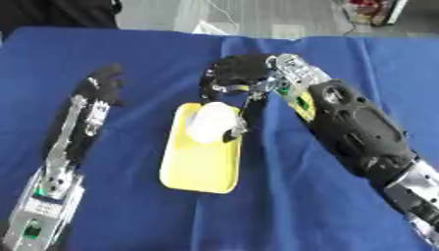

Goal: Pick up objects on the table and place them in the box.

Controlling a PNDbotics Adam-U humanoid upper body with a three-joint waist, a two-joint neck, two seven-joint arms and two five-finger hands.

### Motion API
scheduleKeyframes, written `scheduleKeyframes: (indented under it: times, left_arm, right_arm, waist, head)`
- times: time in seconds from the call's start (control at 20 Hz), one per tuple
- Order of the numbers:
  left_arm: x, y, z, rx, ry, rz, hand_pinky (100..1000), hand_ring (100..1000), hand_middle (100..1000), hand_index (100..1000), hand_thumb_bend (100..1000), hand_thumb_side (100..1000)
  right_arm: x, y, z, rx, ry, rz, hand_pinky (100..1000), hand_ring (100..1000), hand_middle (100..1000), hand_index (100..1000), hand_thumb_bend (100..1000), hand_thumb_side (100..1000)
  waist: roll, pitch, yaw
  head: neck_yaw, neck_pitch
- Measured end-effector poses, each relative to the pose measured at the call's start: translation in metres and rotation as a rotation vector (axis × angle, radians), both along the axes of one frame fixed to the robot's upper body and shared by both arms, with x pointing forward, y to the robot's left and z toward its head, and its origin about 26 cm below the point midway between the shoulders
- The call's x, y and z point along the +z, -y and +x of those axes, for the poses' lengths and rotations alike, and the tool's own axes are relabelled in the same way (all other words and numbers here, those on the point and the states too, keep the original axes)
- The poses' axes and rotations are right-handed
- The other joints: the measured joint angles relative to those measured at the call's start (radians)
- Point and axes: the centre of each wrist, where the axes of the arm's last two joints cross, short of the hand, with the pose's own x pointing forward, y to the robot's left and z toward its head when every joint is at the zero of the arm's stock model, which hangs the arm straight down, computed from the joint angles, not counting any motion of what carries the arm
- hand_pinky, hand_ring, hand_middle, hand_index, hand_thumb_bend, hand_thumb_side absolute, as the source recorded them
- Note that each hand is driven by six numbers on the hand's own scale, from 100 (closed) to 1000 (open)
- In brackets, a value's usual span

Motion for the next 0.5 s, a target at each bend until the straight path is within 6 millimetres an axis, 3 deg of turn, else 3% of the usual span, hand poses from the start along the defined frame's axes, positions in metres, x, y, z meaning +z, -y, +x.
scheduleKeyframes:
  times: [0.3, 0.35, 0.5]
  left_arm:
    - [0.0010, -0.0014, 0.0001, 0.014, 0.008, -0.011, 642, 792, 850, 910, 496, 911]
    - [0.0012, -0.0011, 0.0001, 0.016, 0.010, -0.014, 642, 792, 851, 910, 497, 911]
    - [0.0012, -0.0010, 0.0001, 0.018, 0.009, -0.015, 642, 792, 850, 910, 498, 912]
  right_arm:
    - [-0.0016, -0.0075, -0.0041, 0.009, -0.010, 0.021, 678, 527, 454, 544, 632, 377]
    - [-0.0030, -0.0079, -0.0048, 0.009, -0.013, 0.022, 691, 544, 472, 587, 651, 431]
    - [-0.0048, -0.0097, -0.0065, 0.015, -0.015, 0.021, 707, 573, 507, 640, 659, 475]
  waist:
    - [0.000, 0.001, 0.002]
    - [0.000, 0.001, 0.003]
    - [0.000, 0.001, 0.003]
  head:
    - [-0.003, 0.000]
    - [-0.003, 0.000]
    - [-0.003, 0.000]
